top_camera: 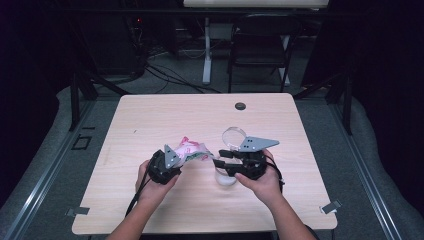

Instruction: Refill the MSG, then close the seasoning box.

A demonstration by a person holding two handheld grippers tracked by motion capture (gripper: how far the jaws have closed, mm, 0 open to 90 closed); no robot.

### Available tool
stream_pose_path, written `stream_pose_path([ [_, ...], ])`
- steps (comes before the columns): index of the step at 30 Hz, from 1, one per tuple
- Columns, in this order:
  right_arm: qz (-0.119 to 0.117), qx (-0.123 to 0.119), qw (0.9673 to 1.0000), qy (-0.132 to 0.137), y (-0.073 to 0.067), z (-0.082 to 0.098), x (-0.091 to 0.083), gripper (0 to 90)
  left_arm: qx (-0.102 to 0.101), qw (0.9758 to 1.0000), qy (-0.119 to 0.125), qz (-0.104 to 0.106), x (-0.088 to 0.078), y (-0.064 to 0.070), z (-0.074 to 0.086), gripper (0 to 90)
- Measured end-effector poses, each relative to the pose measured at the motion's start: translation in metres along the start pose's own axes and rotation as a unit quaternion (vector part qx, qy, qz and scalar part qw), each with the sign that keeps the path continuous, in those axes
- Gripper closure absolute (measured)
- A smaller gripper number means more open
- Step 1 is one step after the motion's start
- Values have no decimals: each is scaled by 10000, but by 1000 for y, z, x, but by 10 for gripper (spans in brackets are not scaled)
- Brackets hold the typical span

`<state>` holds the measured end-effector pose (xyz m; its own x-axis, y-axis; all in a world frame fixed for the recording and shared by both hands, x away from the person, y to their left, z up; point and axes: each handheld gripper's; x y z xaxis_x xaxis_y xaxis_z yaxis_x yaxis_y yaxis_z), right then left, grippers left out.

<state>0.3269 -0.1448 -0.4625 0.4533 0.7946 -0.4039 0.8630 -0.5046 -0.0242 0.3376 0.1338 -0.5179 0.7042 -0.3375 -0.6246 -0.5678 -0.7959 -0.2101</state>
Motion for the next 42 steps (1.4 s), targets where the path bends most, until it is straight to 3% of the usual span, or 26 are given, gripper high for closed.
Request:
stream_pose_path([
  [22,33,-164,9998,72,1,-6,-8,518,302,9994,6,-159,1,1,-16,608],
  [30,131,-615,9980,35,-5,-21,-5,475,426,9988,43,-217,2,1,-21,608],
  [33,46,-823,9966,43,-6,-31,-3,464,487,9985,17,-233,2,0,-23,608],
  [42,-27,-1090,9940,12,-9,-39,4,449,582,9980,-68,-228,7,3,-25,608],
])
Point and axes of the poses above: each handheld gripper's, and its own axes: x roughly forward along the jaws, z roughly out of its underside, y roughly to its right, and after that the axes turned 6 degrees about -x, right-handed
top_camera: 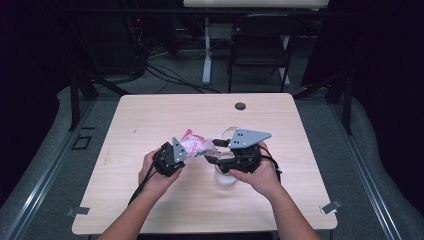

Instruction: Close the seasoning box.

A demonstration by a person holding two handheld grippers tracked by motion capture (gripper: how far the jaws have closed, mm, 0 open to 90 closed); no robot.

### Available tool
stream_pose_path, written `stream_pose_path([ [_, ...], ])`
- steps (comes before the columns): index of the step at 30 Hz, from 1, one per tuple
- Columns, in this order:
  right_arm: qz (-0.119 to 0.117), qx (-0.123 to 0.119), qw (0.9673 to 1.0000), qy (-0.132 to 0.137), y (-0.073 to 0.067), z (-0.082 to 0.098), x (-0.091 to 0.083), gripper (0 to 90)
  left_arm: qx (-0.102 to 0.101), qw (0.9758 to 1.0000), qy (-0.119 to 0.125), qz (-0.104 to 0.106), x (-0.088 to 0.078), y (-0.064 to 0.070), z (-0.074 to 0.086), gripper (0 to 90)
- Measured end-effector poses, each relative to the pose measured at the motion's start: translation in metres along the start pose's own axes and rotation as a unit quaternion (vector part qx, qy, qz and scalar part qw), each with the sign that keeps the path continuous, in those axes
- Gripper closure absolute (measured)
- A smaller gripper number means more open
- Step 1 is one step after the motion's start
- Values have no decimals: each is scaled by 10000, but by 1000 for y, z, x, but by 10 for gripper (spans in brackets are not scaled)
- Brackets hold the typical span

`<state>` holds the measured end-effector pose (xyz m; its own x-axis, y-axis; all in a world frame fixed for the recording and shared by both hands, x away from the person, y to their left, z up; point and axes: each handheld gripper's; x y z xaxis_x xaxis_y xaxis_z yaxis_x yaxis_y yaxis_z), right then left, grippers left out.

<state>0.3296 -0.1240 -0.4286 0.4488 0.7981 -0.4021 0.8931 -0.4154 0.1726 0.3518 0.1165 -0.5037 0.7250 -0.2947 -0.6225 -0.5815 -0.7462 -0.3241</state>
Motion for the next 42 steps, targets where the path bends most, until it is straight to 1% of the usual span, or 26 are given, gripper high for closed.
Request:
stream_pose_path([
  [1,-3,-27,10000,-8,-1,0,1,449,58,10000,-17,7,1,1,0,608],
  [3,-34,-121,9999,-76,-3,2,5,452,98,9999,-25,17,2,3,0,608],
  [4,-34,-121,9999,-76,-3,2,5,452,110,9999,-23,3,2,3,-1,608],
  [6,-83,-85,9999,-54,-4,5,7,458,134,9999,-38,42,2,5,-1,608],
  [7,-96,-81,9999,-90,-5,7,7,464,134,9999,-66,27,2,6,-2,608],
  [8,-96,-81,9999,-90,-5,7,7,464,118,9999,-27,44,2,6,-2,608],
  [10,-115,-59,9998,-119,-6,10,8,477,147,9999,-19,53,2,7,-2,608],
  [14,-54,-9,9999,-148,-7,13,8,537,212,9998,-31,56,1,10,-4,609],
  [15,-35,16,9998,-184,-6,14,8,556,233,9997,-17,56,0,10,-4,608],
  [17,-81,110,9997,-188,-6,15,7,600,291,9996,-13,39,-1,12,-5,609],
  [18,-106,200,9996,-176,-5,16,6,628,328,9995,-17,28,-1,12,-6,609],
  [21,-224,375,9989,-155,-3,19,5,679,334,9994,-14,16,-1,12,-6,609],
  [22,-224,375,9989,-155,-3,19,5,679,351,9994,-11,3,-1,12,-6,609],
  [24,-284,478,9984,-140,-2,20,4,704,365,9993,-13,1,-1,12,-6,609],
  [28,-266,482,9984,-157,-2,20,3,748,406,9992,1,-25,-2,15,-6,609],
  [29,-269,495,9983,-169,-2,20,2,773,403,9992,6,-34,-2,15,-5,609],
  [31,-278,504,9982,-180,-2,20,2,785,470,9989,-16,-59,-3,15,-5,609],
  [35,-375,600,9973,-212,-2,21,2,866,471,9988,20,-90,-3,16,-4,610],
  [38,-374,635,9970,-242,-3,21,2,875,546,9985,3,-101,-3,16,-4,610],
  [39,-376,665,9968,-247,-3,21,2,877,554,9984,11,-118,-4,17,-4,610],
  [40,-423,746,9960,-249,-2,22,2,880,585,9982,20,-141,-4,17,-4,610],
  [42,-426,786,9957,-245,-2,22,2,881,609,9980,37,-156,-4,17,-4,610],
])
Point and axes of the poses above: each handheld gripper's, and its own axes: x roughly forward along the jaws, z roughly out of its underside, y roughly to its right, and after that the axes turned 6 degrees about -x, right-handed
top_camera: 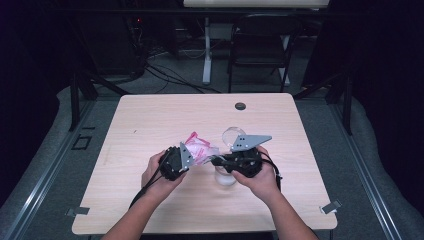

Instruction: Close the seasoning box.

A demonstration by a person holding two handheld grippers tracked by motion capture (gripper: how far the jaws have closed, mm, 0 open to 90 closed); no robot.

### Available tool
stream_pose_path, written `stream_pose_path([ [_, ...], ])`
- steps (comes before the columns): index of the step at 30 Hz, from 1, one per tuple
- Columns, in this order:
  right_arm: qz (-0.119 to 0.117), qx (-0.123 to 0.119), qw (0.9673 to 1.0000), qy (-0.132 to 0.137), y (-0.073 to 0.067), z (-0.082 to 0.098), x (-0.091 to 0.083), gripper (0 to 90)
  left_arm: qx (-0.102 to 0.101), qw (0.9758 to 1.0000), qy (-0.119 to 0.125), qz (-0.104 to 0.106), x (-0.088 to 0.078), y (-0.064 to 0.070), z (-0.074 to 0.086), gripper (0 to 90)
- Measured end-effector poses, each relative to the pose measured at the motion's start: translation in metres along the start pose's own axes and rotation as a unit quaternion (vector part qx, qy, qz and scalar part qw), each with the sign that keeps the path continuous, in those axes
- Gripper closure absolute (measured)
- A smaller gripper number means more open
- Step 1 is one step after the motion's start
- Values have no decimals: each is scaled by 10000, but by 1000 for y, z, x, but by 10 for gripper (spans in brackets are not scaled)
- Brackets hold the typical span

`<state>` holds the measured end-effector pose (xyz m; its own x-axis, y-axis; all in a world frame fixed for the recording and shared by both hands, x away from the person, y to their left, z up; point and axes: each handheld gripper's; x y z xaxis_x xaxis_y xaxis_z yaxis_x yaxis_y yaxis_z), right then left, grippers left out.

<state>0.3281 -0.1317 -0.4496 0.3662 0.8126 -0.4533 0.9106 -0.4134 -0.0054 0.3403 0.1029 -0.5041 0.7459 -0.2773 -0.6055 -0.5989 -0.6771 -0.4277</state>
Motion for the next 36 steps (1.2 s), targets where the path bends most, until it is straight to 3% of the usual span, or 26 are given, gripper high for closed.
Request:
stream_pose_path([
  [10,-72,149,9999,-30,1,2,0,887,151,9998,-12,-137,0,1,-2,612],
  [30,-61,194,9998,-34,4,5,-4,891,555,9976,-24,-408,-4,2,-8,612],
  [36,-23,222,9998,-4,6,6,-6,891,594,9972,25,-461,-5,3,-10,613],
])
Point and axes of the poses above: each handheld gripper's, and its own axes: x roughly forward along the jaws, z roughly out of its underside, y roughly to its right, and after that the axes turned 6 degrees about -x, right-handed
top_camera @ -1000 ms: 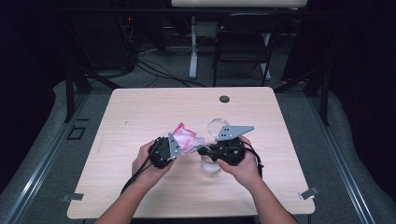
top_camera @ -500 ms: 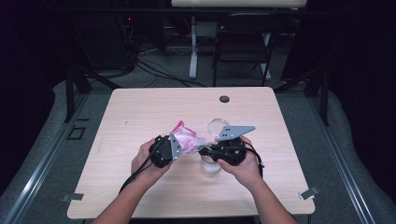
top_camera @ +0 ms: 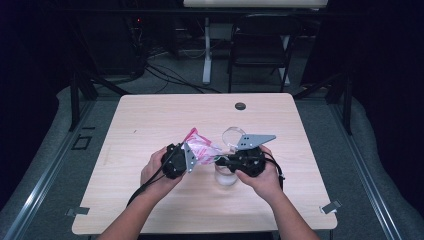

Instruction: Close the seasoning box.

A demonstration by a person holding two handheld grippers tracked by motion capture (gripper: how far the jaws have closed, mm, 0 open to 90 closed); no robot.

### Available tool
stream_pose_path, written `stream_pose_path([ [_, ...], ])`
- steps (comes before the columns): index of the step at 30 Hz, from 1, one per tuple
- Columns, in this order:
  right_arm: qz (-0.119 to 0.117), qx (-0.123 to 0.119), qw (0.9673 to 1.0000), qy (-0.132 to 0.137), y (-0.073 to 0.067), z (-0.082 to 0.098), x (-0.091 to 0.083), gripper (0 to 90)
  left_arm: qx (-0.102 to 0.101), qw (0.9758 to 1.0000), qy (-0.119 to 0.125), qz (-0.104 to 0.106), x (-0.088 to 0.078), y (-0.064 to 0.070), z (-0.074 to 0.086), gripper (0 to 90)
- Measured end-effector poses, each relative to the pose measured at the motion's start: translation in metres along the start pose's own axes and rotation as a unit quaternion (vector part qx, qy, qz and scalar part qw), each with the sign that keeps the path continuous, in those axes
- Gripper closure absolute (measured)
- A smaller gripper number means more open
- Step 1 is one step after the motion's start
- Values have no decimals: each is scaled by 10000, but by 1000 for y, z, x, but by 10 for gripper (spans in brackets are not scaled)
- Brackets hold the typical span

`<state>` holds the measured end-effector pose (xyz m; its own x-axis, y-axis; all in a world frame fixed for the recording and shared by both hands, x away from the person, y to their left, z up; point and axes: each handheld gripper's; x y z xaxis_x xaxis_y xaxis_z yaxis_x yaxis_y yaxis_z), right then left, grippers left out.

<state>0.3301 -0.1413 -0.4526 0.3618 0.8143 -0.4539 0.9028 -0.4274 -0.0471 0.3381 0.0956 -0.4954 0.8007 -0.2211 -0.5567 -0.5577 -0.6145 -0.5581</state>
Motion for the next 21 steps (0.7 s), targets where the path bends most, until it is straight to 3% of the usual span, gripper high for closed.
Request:
stream_pose_path([
  [5,-61,68,10000,11,1,1,0,891,3,10000,-22,18,-1,0,0,614],
  [21,-66,79,9999,-17,3,3,-1,891,217,9996,41,-201,-3,1,-2,615],
])
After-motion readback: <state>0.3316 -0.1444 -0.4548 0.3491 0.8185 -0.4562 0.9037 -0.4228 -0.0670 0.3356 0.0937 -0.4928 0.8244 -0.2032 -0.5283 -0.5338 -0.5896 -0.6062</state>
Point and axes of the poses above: each handheld gripper's, and its own axes: x roughly forward along the jaws, z roughly out of its underside, y roughly to its right, and after that the axes turned 6 degrees about -x, right-handed
